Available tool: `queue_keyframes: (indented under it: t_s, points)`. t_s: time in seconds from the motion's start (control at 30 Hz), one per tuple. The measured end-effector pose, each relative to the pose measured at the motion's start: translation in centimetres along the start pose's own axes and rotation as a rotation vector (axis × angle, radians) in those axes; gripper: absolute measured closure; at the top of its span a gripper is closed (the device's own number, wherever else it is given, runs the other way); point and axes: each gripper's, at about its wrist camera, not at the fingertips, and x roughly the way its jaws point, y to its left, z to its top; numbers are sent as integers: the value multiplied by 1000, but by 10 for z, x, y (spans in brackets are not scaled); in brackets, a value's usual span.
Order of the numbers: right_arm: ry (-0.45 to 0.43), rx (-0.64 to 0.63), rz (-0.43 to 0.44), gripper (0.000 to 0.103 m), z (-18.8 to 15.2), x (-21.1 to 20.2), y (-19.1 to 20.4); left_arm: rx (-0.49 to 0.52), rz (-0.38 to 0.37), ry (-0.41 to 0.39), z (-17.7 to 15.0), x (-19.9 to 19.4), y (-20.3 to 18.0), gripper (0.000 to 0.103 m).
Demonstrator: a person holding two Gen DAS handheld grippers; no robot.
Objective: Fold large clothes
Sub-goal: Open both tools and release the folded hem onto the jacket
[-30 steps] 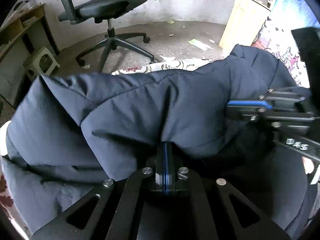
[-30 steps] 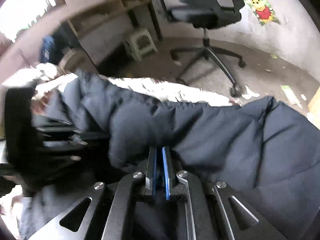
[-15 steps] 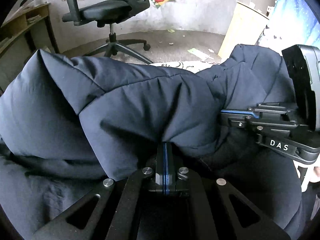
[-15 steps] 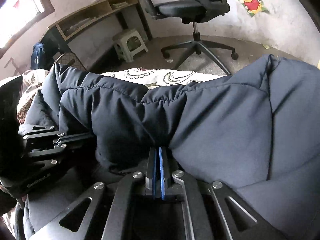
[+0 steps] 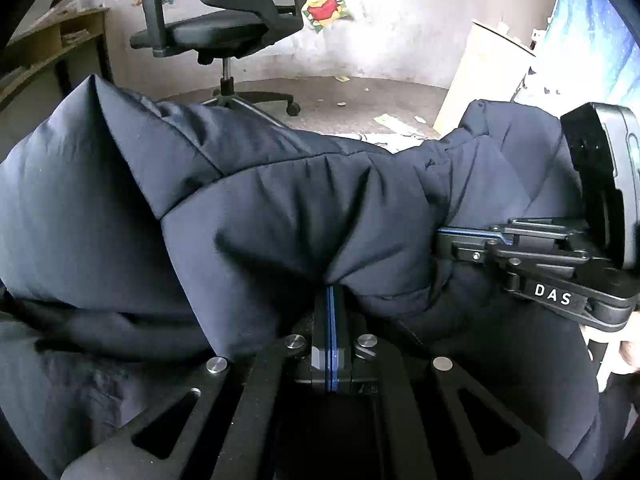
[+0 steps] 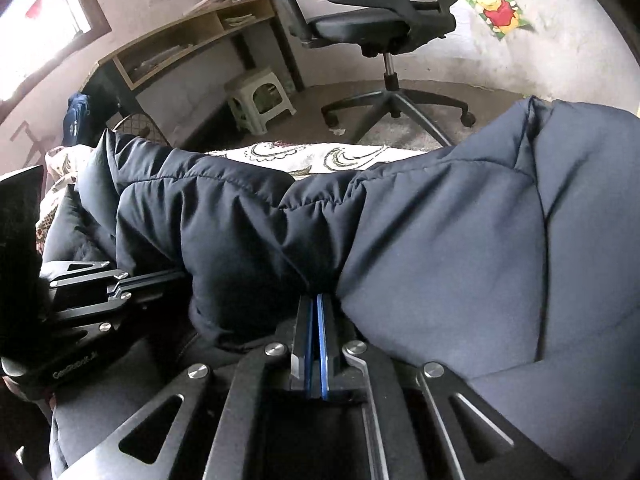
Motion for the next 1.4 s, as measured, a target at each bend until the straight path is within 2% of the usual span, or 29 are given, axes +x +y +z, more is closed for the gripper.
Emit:
queue_keyframes:
  t_s: [0.13,0.23,0.33,0.47,0.53,0.6,0.7,0.73,0.8,0.87,0.9,1.03,1.23,1.4]
  points:
    - [-24,2,-7,102,-4,-6,1,28,47,-15,-1,-3,-9,101]
    - [-61,-3,-39,102,-10,-16,4,40,53,-33,-4,-7,-14,101]
    - [-88,11,-31,101,-15,-25,4,8,40,-21,-3,-14,-12,101]
    - [-105,11,-43,97,-19,-44,8,-43,77,-26,2,-29,-14,101]
    - [-115,-10,-68,83,-19,-56,11,-68,87,-44,1,-41,-17,101]
    - [-129,-29,-97,52,-21,-68,15,-91,101,-57,1,-51,-18,101]
    - [-155,-37,-133,49,-25,-86,18,-151,94,-86,0,-71,-18,101]
    - [-161,-31,-139,49,-27,-91,18,-171,93,-96,-2,-78,-19,98]
    - [-184,-20,-156,47,-33,-107,18,-193,91,-110,-2,-90,-22,81]
    - [-208,-19,-172,40,-38,-122,19,-203,106,-141,-5,-107,-26,46]
    - [-223,-19,-181,38,-41,-132,20,-208,112,-155,-4,-113,-27,41]
    - [-277,7,-182,25,-50,-166,24,-252,94,-204,-8,-149,-35,30]
    - [-370,56,-178,13,-67,-218,40,-239,132,-315,-22,-207,-57,9]
    - [-426,46,-175,3,-82,-256,58,-229,114,-376,-39,-253,-80,7]
